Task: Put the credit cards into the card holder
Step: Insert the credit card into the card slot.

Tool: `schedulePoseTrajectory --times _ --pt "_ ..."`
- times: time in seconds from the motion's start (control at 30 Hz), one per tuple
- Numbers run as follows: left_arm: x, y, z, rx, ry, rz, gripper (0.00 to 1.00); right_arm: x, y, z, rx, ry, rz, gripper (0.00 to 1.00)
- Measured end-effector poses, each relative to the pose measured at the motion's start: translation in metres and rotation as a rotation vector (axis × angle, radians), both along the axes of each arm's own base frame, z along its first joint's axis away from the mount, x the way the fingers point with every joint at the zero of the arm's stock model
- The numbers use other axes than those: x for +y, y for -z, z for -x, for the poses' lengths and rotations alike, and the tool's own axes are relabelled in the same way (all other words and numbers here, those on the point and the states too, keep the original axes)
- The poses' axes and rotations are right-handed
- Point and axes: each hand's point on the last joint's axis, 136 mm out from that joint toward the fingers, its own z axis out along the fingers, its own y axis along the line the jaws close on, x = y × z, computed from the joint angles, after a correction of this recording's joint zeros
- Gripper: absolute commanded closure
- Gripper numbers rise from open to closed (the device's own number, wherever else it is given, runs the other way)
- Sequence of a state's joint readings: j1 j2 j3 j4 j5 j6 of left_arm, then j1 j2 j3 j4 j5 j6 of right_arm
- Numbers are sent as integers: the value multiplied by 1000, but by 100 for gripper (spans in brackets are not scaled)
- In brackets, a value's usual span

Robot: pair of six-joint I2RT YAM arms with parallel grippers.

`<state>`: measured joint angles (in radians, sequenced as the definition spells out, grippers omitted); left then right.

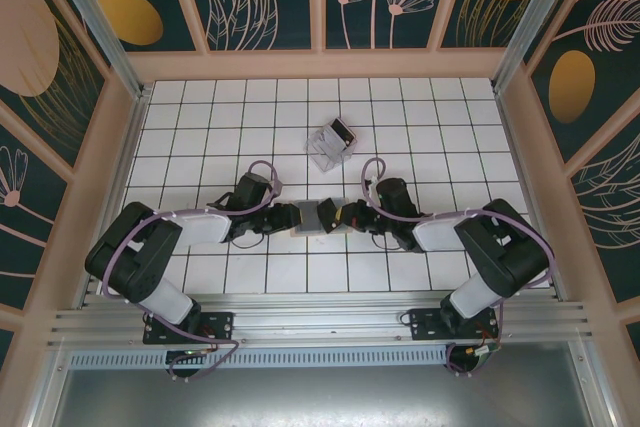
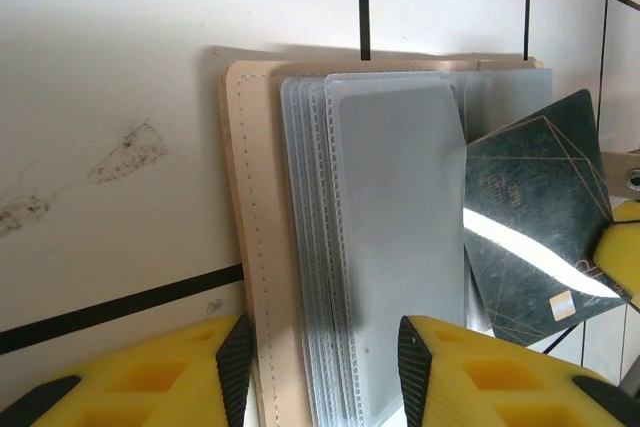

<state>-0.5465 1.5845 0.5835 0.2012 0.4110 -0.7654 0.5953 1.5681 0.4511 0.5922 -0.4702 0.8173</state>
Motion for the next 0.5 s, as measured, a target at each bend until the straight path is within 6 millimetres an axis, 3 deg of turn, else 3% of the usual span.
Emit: schedulePoseTrajectory --times 0.5 --pt "-2 0 -2 -3 -5 9 54 9 6 -14 2 23 -35 100"
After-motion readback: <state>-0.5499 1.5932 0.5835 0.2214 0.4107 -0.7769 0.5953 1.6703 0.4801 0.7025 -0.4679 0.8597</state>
